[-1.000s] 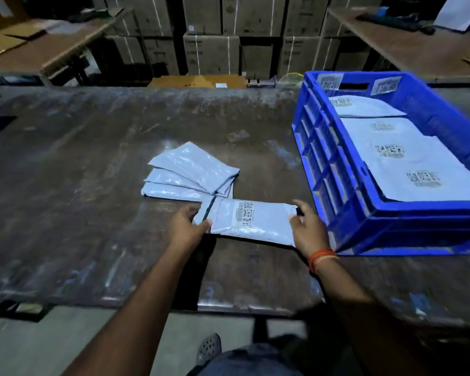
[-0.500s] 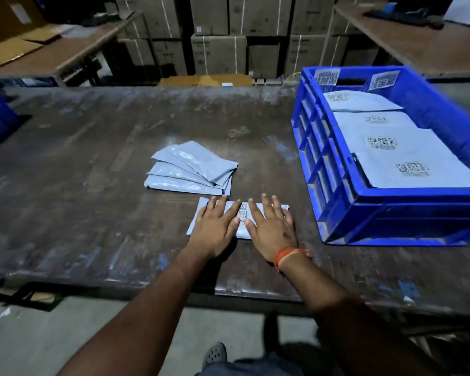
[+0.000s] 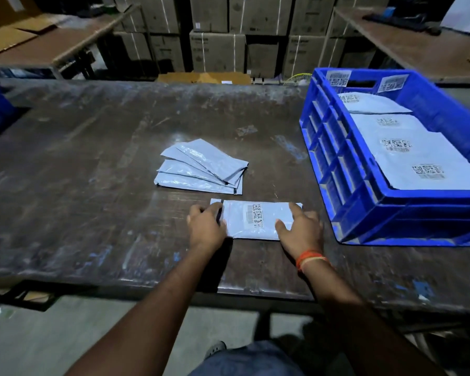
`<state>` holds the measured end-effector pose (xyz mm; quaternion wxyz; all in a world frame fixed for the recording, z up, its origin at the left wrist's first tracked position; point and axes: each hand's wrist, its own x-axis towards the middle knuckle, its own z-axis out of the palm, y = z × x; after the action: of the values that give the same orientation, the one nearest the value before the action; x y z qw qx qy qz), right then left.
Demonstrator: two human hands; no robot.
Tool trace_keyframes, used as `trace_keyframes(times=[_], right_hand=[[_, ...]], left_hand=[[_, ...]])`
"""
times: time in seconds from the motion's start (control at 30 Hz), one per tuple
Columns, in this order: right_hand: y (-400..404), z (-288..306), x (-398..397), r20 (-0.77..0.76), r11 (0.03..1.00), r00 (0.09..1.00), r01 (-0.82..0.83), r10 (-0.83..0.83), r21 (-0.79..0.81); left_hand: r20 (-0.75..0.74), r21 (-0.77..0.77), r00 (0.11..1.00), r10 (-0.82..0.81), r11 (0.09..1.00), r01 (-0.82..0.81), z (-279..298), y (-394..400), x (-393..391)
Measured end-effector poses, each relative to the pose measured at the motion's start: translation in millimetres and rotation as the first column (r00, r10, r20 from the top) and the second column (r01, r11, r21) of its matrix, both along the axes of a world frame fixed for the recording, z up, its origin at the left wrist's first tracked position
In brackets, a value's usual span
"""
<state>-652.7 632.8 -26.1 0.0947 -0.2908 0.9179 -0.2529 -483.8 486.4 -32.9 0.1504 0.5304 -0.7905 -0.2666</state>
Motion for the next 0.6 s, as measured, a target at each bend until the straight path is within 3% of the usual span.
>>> trace_keyframes(times=[0.13, 0.23, 0.43, 0.6], right_hand=[[-4.0, 5.4, -2.2, 0.197, 0.956, 0.98, 0.037, 0.022, -0.29], [-9.6, 22.7, -4.8, 0.324, 0.867, 0.937, 0.051, 0.13, -0.496], [-37.0, 79.1, -25.0, 0.367, 0.726, 0.899, 0.085, 0.239, -0.682], [-58.6, 143.1, -47.2, 0.458, 0.663, 0.837, 0.163, 0.3, -0.731]], left_hand=[[-0.375, 0.44, 0.914, 0.158, 0.897, 0.026, 7.5, -22.8, 2.7], [-0.517, 0.595, 0.816, 0.257, 0.793, 0.127, 35.1, -31.7, 10.8], [-0.639, 0.581, 0.704, 0.31, 0.794, 0.178, 96.5, -70.0, 14.9], [-0.69, 0.295, 0.72, 0.077, 0.938, 0.183, 138.2, -100.5, -6.9]])
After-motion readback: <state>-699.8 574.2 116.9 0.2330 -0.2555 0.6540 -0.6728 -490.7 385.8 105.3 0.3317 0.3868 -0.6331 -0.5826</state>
